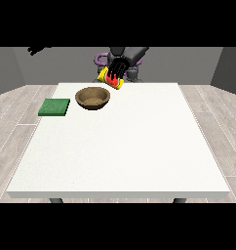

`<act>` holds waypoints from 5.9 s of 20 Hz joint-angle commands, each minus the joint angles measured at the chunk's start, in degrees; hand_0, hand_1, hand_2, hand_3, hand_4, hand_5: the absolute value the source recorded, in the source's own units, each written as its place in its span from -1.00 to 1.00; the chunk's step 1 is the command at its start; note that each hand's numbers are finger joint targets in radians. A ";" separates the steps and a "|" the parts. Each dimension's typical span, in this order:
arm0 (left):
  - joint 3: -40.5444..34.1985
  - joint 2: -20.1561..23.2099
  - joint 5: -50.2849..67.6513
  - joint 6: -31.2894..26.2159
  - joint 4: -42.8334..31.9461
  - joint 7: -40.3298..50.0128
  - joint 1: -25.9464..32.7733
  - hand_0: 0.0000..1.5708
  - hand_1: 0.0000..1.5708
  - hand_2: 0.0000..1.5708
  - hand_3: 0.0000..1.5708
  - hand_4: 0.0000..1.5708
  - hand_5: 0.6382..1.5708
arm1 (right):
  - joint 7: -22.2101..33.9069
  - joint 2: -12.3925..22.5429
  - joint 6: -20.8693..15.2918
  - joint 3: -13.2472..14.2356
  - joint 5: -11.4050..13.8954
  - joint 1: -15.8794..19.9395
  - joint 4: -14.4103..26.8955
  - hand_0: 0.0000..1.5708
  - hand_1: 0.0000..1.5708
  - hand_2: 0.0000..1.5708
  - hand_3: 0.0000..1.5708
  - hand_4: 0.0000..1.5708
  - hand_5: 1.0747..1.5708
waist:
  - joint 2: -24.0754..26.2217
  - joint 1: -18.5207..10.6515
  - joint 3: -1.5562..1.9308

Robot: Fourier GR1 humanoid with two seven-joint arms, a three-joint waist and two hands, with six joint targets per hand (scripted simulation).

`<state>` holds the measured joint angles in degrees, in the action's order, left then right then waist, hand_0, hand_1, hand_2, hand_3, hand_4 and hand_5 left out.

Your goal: Pick the cup and pour the ball into the bowl, then pick the bowl and place it on the pad

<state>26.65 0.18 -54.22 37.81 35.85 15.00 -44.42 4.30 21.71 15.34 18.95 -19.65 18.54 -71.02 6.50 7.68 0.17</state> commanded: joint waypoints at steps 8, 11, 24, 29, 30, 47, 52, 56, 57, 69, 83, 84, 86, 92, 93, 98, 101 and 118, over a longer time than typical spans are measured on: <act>8.16 -0.17 -13.35 -14.32 1.15 13.73 -7.35 -1.00 -1.00 1.00 0.82 0.10 0.97 | -3.60 2.36 2.53 2.88 -0.50 -2.37 4.79 -1.00 -1.00 -1.00 -0.69 -0.43 1.00 | 0.46 -3.45 -0.12; 8.03 -0.15 -16.51 -14.44 1.99 14.01 -6.27 -1.00 -1.00 1.00 0.67 -0.01 0.94 | -6.50 1.29 3.50 2.66 -0.13 -4.52 4.16 -1.00 -1.00 -1.00 -0.63 -0.44 1.00 | -0.26 -4.42 -0.13; 8.77 0.93 -26.01 -22.71 2.82 11.47 -8.32 -1.00 -1.00 0.47 0.97 0.10 1.00 | -2.08 1.41 0.55 2.20 -1.63 0.26 2.07 -1.00 -1.00 -1.00 -0.66 -0.41 1.00 | -3.60 -2.43 -0.17; 18.30 3.19 -35.00 -30.77 -0.52 10.21 -11.08 -0.42 -0.42 1.00 1.00 0.42 0.96 | -3.57 0.23 2.51 1.42 -1.83 -0.99 3.57 -1.00 -1.00 -1.00 -0.60 -0.40 1.00 | -2.22 -0.95 -0.02; 20.45 3.19 -37.61 -31.28 -1.38 11.16 -10.78 0.95 0.95 1.00 1.00 0.54 0.92 | -5.16 0.21 2.62 2.52 -2.40 -1.08 4.21 -1.00 -1.00 -1.00 -0.59 -0.39 1.00 | -3.02 -1.22 0.00; 10.45 4.00 -37.41 -29.79 4.37 6.42 -5.28 0.95 0.95 1.00 1.00 0.59 0.88 | 0.64 -2.22 -1.85 -0.79 -1.54 -1.32 -0.76 -1.00 -1.00 -1.00 -0.60 -0.33 0.99 | -1.05 -4.74 -0.24; -2.75 8.13 -23.30 -18.67 10.74 4.05 0.52 -0.65 -0.65 0.89 1.00 0.15 1.00 | -2.36 -2.53 -2.04 1.02 -1.06 -6.89 -0.23 -1.00 -1.00 -1.00 -0.60 -0.33 0.99 | 0.22 -8.45 -0.33; -8.76 9.26 -13.19 -13.81 12.70 -1.79 8.59 -1.00 -1.00 1.00 0.81 0.02 0.89 | 0.18 -4.39 -4.69 -0.48 -0.51 -6.71 -2.86 -1.00 -1.00 -1.00 -1.00 -0.31 0.99 | 1.03 -10.57 -0.43; -8.11 5.78 -10.79 -12.70 13.91 -2.97 12.90 -1.00 -1.00 1.00 0.52 0.27 0.92 | -0.74 -4.88 -4.81 0.17 -0.71 -8.14 -2.15 -1.00 -1.00 -1.00 -1.00 -0.28 0.98 | 1.46 -11.33 -0.40; -12.42 -0.14 44.60 -15.19 33.30 -26.68 30.74 -1.00 -1.00 -1.00 -1.00 0.14 0.76 | -5.30 -11.51 -9.34 -4.83 3.70 -4.96 -4.26 -1.00 -1.00 -1.00 -1.00 -0.27 0.98 | -10.23 -10.19 -0.61; -13.87 0.38 47.22 -27.08 38.37 -32.96 35.08 -1.00 -1.00 -1.00 -1.00 0.18 0.71 | -24.61 -15.63 -12.30 -5.21 9.12 -2.87 17.66 -1.00 -1.00 -1.00 -1.00 -0.46 1.00 | -11.83 -13.91 -0.14; -13.69 0.06 46.28 -26.61 36.93 -35.26 34.09 -1.00 -1.00 -1.00 -1.00 0.19 0.71 | -25.64 -16.16 -12.68 -5.25 9.17 -0.93 19.15 -1.00 -1.00 -1.00 -1.00 -0.46 1.00 | -14.09 -14.19 -0.14; -16.39 1.02 47.67 -27.90 38.23 -33.16 31.74 -1.00 -1.00 -1.00 -1.00 0.20 0.70 | -28.08 -13.68 -9.59 -3.71 7.95 0.12 23.63 -1.00 -1.00 -1.00 -1.00 -0.49 1.00 | -14.41 -13.18 -0.14; -13.99 0.52 44.65 -27.70 43.05 -31.87 36.82 -1.00 -1.00 -1.00 -1.00 0.22 0.70 | -34.47 -14.03 -9.37 -3.67 8.90 -0.34 32.82 -1.00 -1.00 -1.00 -1.00 -0.56 1.00 | -12.19 -14.06 -0.14; -15.47 1.56 45.06 -29.02 42.63 -32.27 37.06 -1.00 -1.00 -1.00 -1.00 0.22 0.69 | -35.38 -12.52 -9.25 -2.86 8.39 1.65 34.93 -1.00 -1.00 -1.00 -1.00 -0.55 1.00 | -12.30 -13.73 -0.14; -17.01 0.70 46.03 -28.99 41.35 -32.17 33.40 -1.00 -1.00 -1.00 -1.00 0.22 0.69 | -33.47 -15.09 -11.35 -4.33 9.02 4.05 33.50 -1.00 -1.00 -1.00 -1.00 -0.53 1.00 | -14.71 -12.98 -0.16; -17.03 2.83 45.47 -30.64 45.12 -31.46 34.40 -1.00 -1.00 -1.00 -1.00 0.21 0.68 | -37.45 -15.52 -10.84 -2.76 7.93 3.44 37.88 -1.00 -1.00 -1.00 -1.00 -0.39 0.99 | -15.51 -14.91 -0.14; -19.93 5.07 48.60 -33.69 45.14 -29.55 36.78 -1.00 -1.00 -1.00 -1.00 0.39 0.55 | -22.72 -13.61 -21.28 1.21 2.38 2.29 33.49 1.00 1.00 1.00 0.87 0.19 0.68 | -10.38 -14.17 -0.23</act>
<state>9.18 3.86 -7.08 5.19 82.90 -15.11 -8.05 -26.57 5.87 -1.13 20.67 -18.29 19.96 -38.43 -6.03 -8.36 -0.94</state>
